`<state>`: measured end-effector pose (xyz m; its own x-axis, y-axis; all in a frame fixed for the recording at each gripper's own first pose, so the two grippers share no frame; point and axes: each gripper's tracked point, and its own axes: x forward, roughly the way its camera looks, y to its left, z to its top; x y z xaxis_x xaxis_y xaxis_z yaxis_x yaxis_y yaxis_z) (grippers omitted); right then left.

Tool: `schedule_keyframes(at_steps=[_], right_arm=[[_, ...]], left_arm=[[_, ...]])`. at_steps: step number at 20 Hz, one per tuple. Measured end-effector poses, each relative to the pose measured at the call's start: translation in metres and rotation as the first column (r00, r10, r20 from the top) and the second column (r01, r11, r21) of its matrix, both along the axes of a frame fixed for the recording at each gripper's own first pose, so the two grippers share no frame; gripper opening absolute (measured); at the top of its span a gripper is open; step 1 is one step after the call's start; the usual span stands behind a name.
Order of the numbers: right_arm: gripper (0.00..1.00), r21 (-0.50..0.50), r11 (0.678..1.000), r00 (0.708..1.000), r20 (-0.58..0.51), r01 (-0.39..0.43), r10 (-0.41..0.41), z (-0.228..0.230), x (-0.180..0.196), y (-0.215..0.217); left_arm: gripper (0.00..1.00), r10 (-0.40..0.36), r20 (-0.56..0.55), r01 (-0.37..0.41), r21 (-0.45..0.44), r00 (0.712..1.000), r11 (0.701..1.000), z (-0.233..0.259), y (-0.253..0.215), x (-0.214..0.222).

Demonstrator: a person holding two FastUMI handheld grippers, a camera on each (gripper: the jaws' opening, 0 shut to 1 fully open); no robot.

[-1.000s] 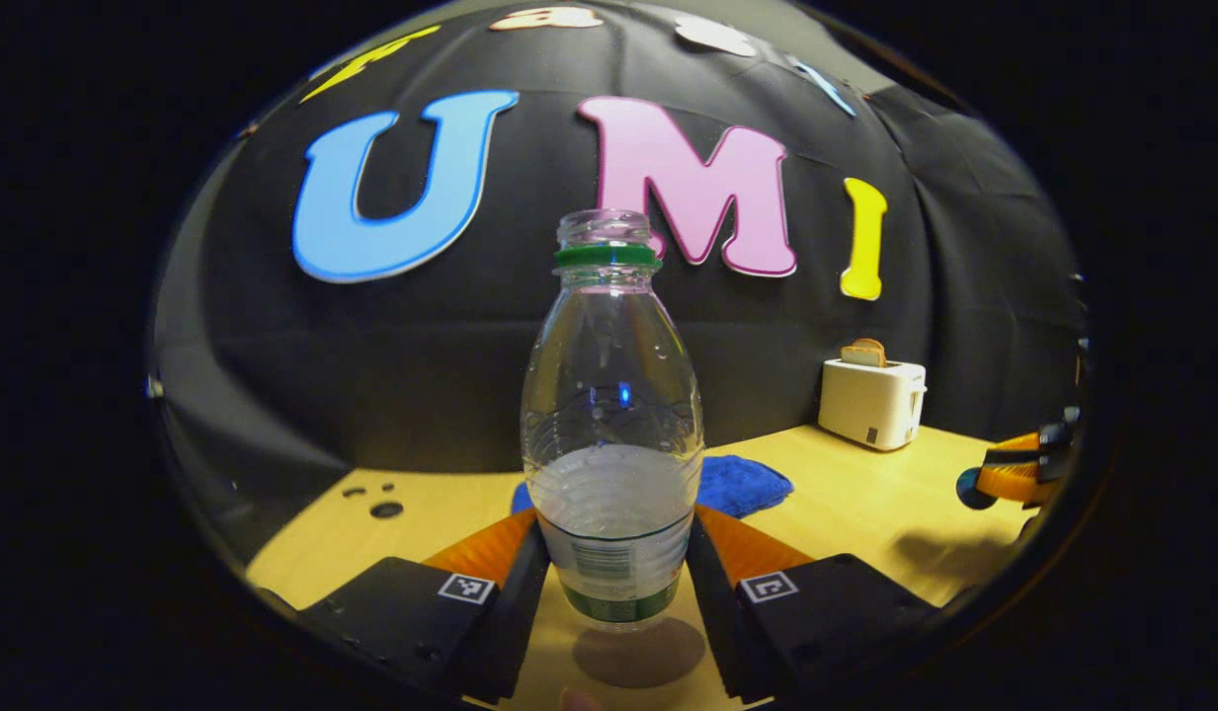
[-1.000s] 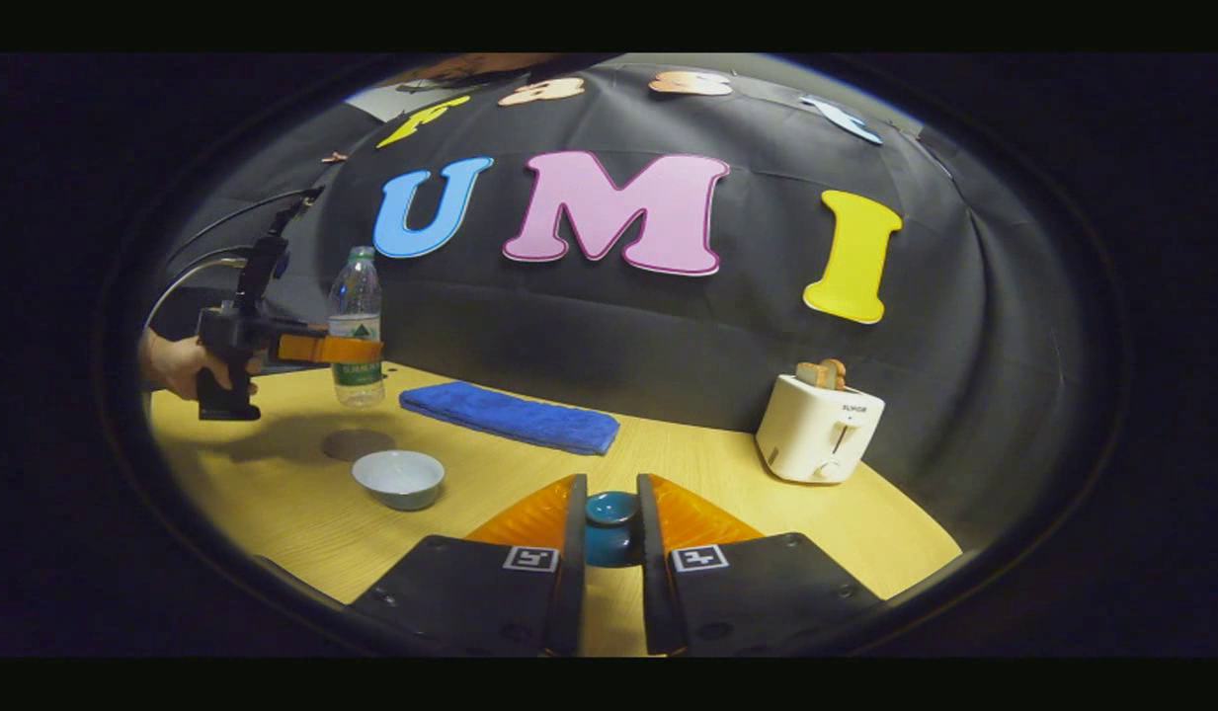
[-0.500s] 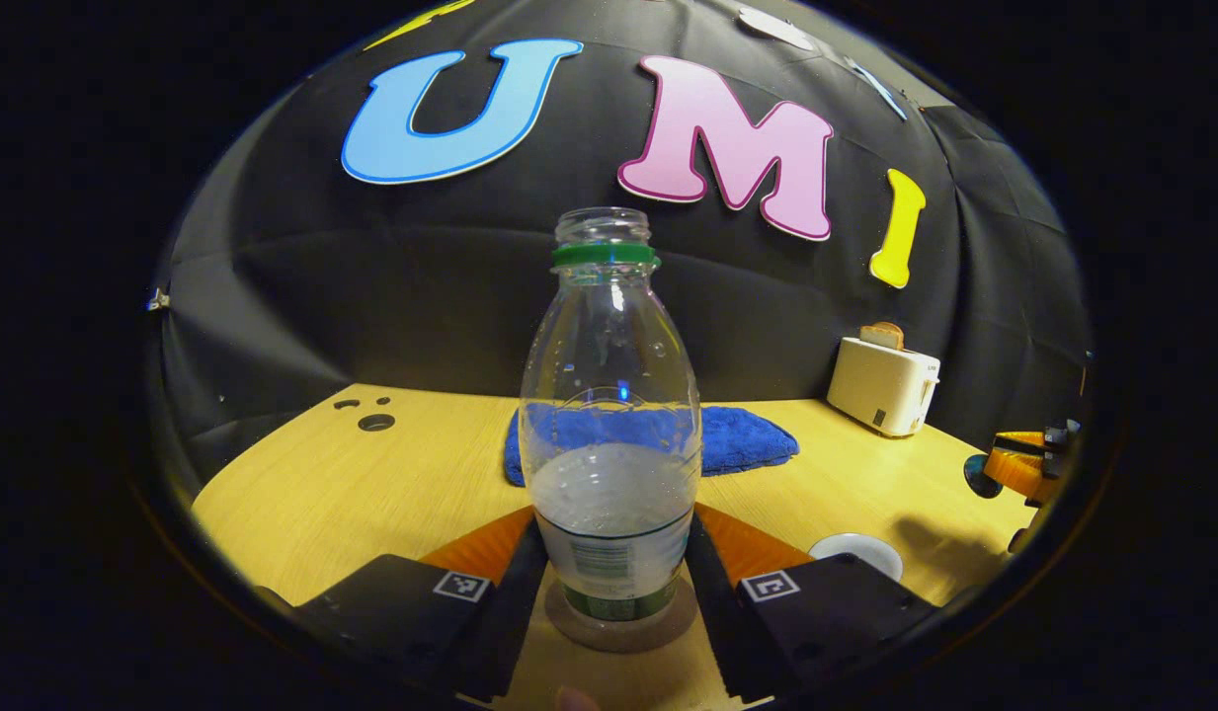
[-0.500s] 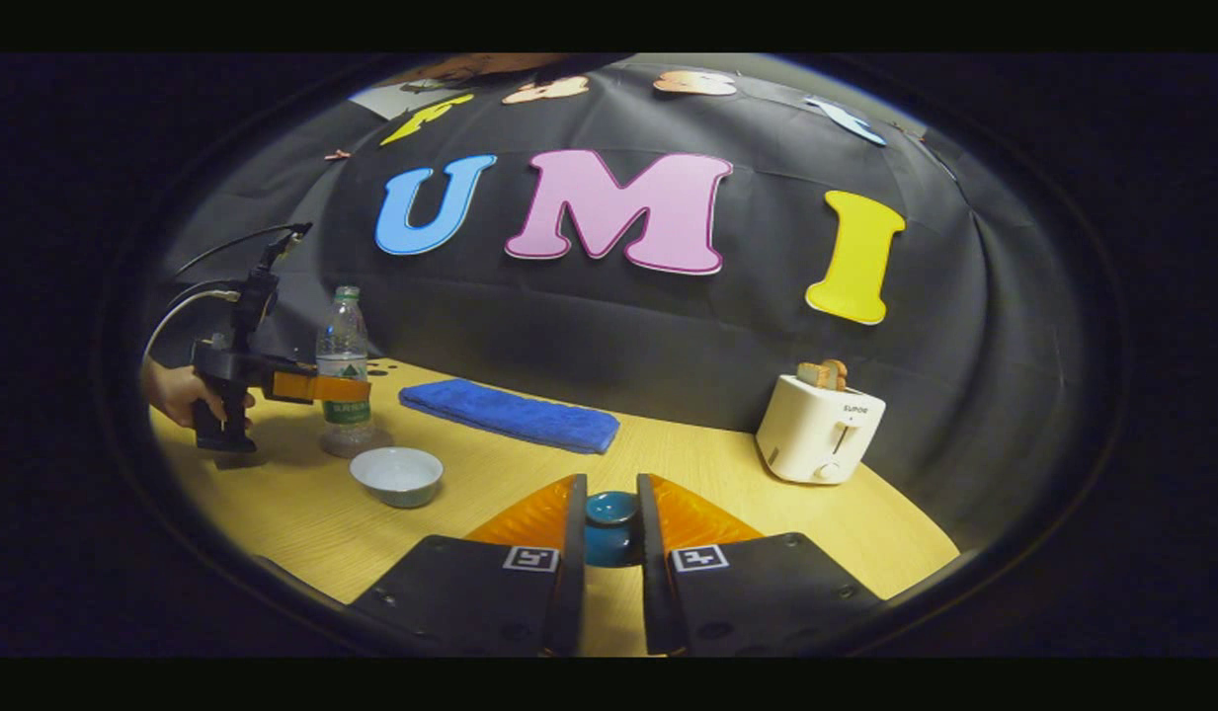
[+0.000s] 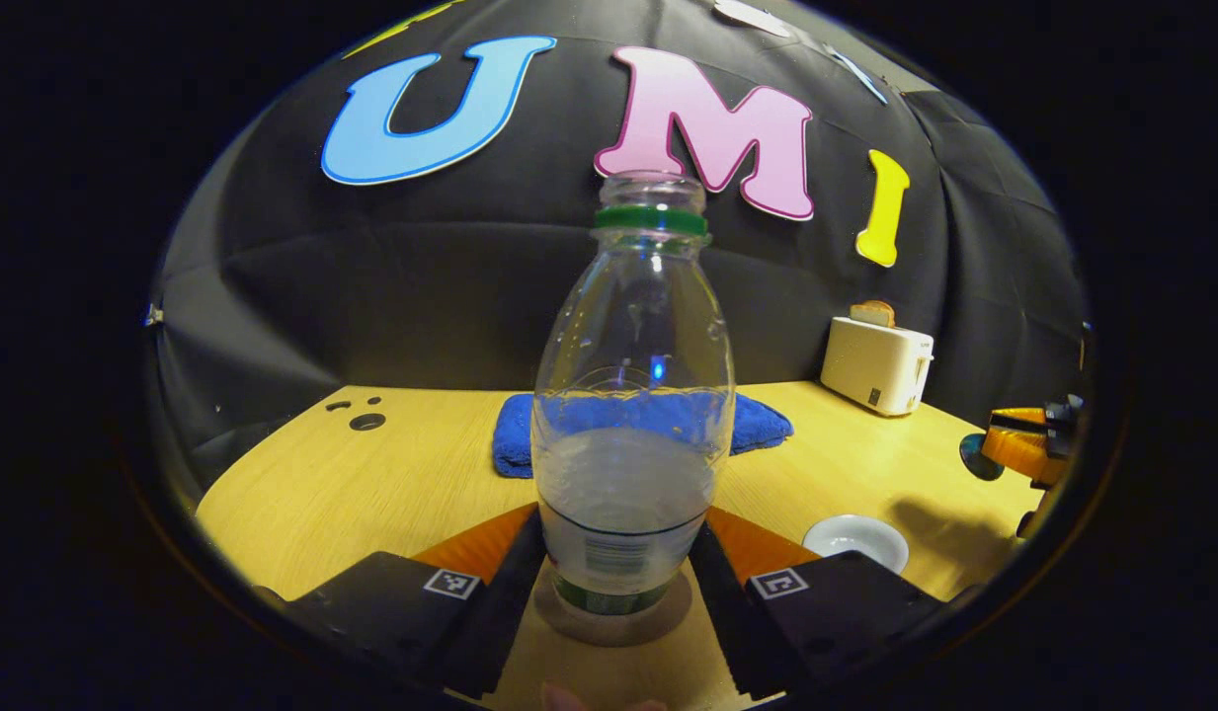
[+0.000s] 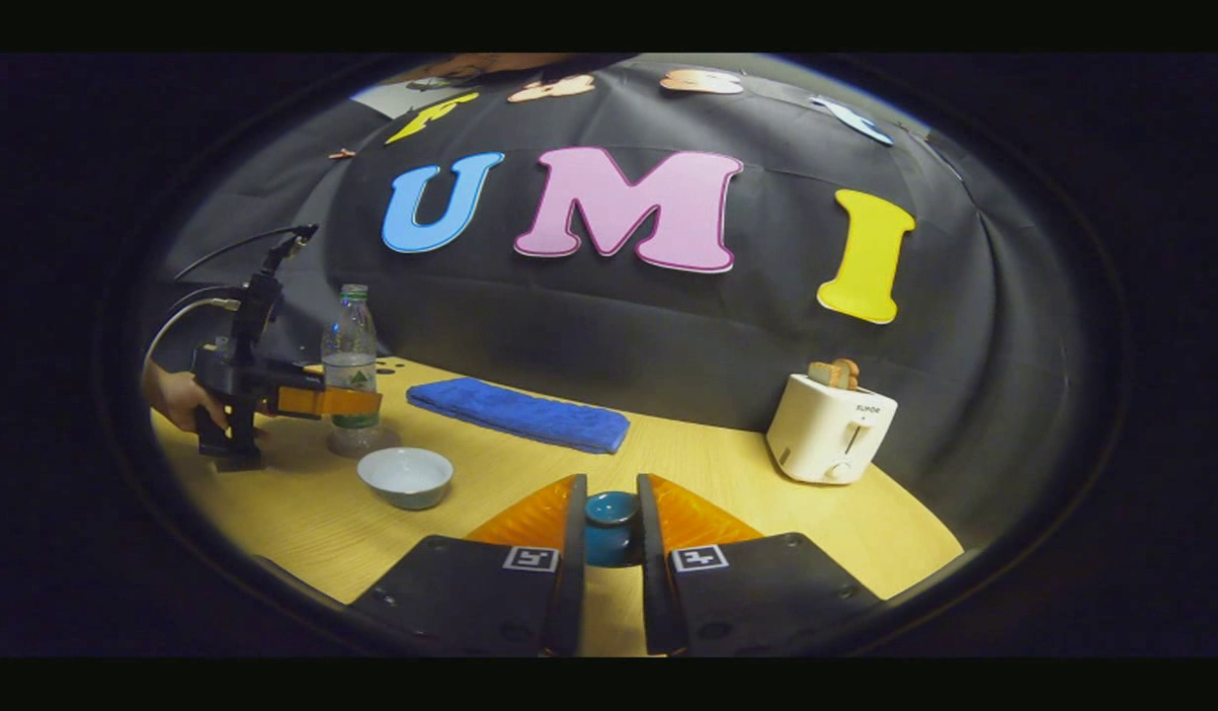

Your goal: Open the teacup lid with one hand, grasp the water bottle and pour water into the teacup with the other hand; after pouring, place the water bottle on the coaster and then close the teacup lid.

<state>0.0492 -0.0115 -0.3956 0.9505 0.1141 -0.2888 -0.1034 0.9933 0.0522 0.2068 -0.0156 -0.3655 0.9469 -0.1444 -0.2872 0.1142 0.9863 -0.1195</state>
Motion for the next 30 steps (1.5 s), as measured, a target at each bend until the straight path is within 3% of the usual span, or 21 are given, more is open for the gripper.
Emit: schedule_keyframes(at_steps=[4, 6, 16, 23, 24, 25, 27, 28, 30], right_arm=[[0.31, 0.013, 1.0, 1.0, -0.002, -0.017, 0.017, 0.001, 0.003, 0.013], [0.27, 0.029, 0.999, 1.0, 0.0, -0.028, 0.028, 0.003, 0.005, 0.023], [0.27, 0.131, 0.986, 0.994, 0.024, -0.107, 0.105, 0.016, 0.024, 0.099], [0.27, 0.185, 0.97, 0.987, 0.013, -0.158, 0.159, 0.013, 0.035, 0.145], [0.22, 0.189, 0.968, 0.986, 0.009, -0.163, 0.164, 0.012, 0.036, 0.149], [0.27, 0.193, 0.967, 0.985, 0.004, -0.168, 0.17, 0.009, 0.036, 0.153], [0.22, 0.199, 0.965, 0.984, -0.007, -0.171, 0.176, 0.005, 0.036, 0.16], [0.27, 0.203, 0.964, 0.984, -0.013, -0.17, 0.176, 0.003, 0.038, 0.16], [0.27, 0.22, 0.962, 0.985, -0.023, -0.164, 0.173, -0.001, 0.039, 0.162]], left_arm=[[0.84, -0.007, -0.019, 0.006, -0.012, 1.0, 1.0, -0.006, -0.002, -0.006], [0.84, -0.008, -0.033, 0.008, -0.021, 0.999, 1.0, -0.01, -0.001, -0.011], [0.85, -0.034, -0.1, 0.035, 0.008, 0.994, 0.999, -0.022, 0.003, -0.053], [0.84, 0.007, -0.102, -0.006, 0.007, 0.995, 1.0, -0.017, 0.017, -0.089], [0.84, 0.015, -0.098, -0.015, 0.001, 0.995, 1.0, -0.013, 0.017, -0.093], [0.84, 0.022, -0.091, -0.022, -0.003, 0.996, 1.0, -0.011, 0.018, -0.095], [0.84, 0.036, -0.08, -0.037, -0.001, 0.996, 0.999, -0.005, 0.021, -0.099], [0.84, 0.041, -0.077, -0.041, 0.001, 0.996, 0.999, -0.004, 0.022, -0.1], [0.84, 0.041, -0.072, -0.041, 0.0, 0.997, 0.999, -0.002, 0.022, -0.103]])
